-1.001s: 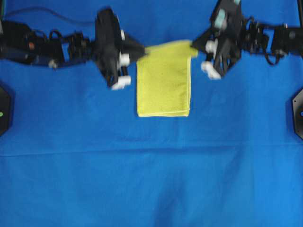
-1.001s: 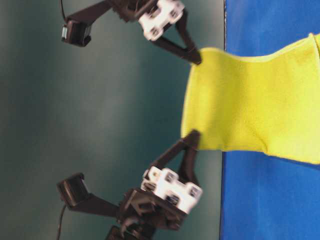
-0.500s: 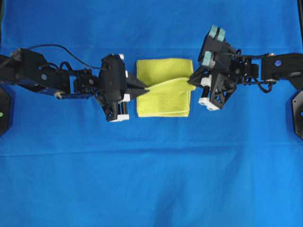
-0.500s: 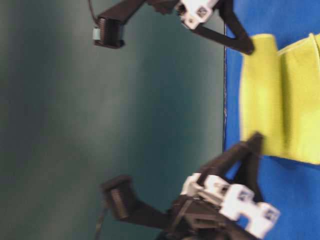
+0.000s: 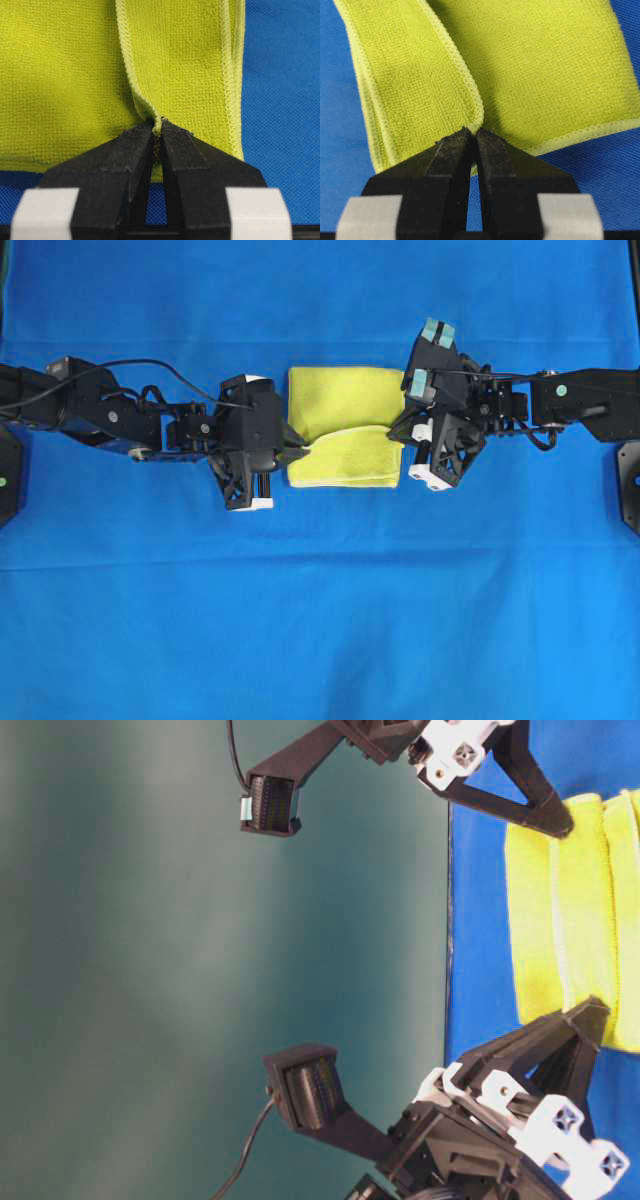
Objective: Fold the yellow towel.
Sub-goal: 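Grasp the top corners and fold them down onto the bottom edge, then release the towel and retract both grippers outward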
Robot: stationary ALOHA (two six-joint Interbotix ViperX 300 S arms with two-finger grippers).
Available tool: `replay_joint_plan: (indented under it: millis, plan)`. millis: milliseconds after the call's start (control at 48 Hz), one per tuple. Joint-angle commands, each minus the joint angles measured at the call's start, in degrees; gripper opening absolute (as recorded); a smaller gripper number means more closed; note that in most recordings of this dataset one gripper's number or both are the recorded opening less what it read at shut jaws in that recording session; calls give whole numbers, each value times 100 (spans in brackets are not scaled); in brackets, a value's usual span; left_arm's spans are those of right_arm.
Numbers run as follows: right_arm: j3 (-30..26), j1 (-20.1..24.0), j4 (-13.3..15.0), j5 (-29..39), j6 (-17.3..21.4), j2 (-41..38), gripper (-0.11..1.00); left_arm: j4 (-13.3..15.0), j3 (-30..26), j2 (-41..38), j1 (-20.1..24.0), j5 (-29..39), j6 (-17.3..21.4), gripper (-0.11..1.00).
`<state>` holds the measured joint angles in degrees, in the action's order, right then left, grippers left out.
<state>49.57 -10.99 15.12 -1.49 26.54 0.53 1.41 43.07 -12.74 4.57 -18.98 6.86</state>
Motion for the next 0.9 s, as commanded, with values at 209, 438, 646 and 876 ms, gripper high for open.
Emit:
replay_joint_plan:
  millis: [209,438,646,876]
  plan:
    - [-88,176,-9,-26,9,53,5,9,-176,97,-18,35,9,25]
    - [-185,360,-9,70,9,114,63,9,-176,343,-26,308,9,61]
    - [-246,580,-9,650,18,844,57,9,-132,1055,-123,914,9,56]
    - [-229,712,35,1310,-18,2188,57,9,26,2039,-299,1424,9,56]
